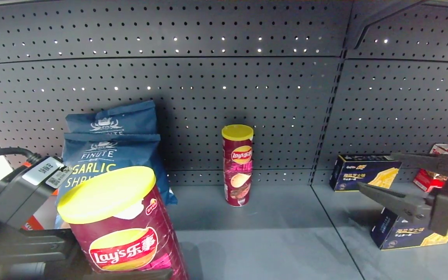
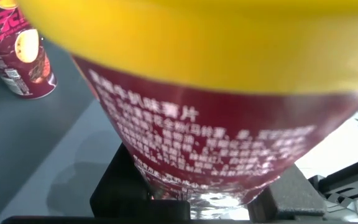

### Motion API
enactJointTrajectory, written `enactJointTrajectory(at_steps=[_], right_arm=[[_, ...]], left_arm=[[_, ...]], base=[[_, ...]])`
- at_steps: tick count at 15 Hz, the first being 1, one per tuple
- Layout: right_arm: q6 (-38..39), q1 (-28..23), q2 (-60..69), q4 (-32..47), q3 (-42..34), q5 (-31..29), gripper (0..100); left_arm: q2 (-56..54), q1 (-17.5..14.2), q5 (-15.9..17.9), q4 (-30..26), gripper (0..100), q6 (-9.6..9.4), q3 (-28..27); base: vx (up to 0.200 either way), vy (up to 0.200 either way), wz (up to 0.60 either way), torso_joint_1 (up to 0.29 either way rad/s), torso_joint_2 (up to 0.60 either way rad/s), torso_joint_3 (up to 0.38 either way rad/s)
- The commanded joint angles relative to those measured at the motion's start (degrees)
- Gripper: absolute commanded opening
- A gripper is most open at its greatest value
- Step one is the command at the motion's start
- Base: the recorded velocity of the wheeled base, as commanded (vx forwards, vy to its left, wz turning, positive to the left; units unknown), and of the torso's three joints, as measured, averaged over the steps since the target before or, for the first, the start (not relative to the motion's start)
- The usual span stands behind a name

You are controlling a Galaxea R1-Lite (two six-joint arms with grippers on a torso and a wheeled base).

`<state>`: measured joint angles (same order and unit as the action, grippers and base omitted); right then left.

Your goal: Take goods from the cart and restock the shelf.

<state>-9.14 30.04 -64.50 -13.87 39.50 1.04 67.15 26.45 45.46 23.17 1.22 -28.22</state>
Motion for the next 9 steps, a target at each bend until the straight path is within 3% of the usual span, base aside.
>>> enactJointTrajectory(at_steps=[1, 4, 8, 9], right_arm=[[-0.1, 1.1, -8.1, -0.5, 2.7, -0.2, 100], [0.3, 4.2, -15.4, -2.4, 5.6, -0.2, 100], [2.3, 4.2, -25.1, -11.6, 9.0, 1.2, 100], [2.3, 4.0, -27.1, -14.1, 10.2, 3.9, 100]], left_arm=[[0.1, 0.1, 0.0, 0.0, 0, 0.01, 0.0], [0.2, 0.2, 0.0, 0.0, 0, 0.01, 0.0], [0.3, 0.2, 0.0, -0.1, 0, 0.01, 0.4], [0.3, 0.3, 0.0, -0.1, 0, 0.01, 0.6]], base=[[0.0, 0.0, 0.0, 0.0, 0.0, 0.0], [0.0, 0.0, 0.0, 0.0, 0.0, 0.0], [0.0, 0.0, 0.0, 0.0, 0.0, 0.0], [0.0, 0.0, 0.0, 0.0, 0.0, 0.0]])
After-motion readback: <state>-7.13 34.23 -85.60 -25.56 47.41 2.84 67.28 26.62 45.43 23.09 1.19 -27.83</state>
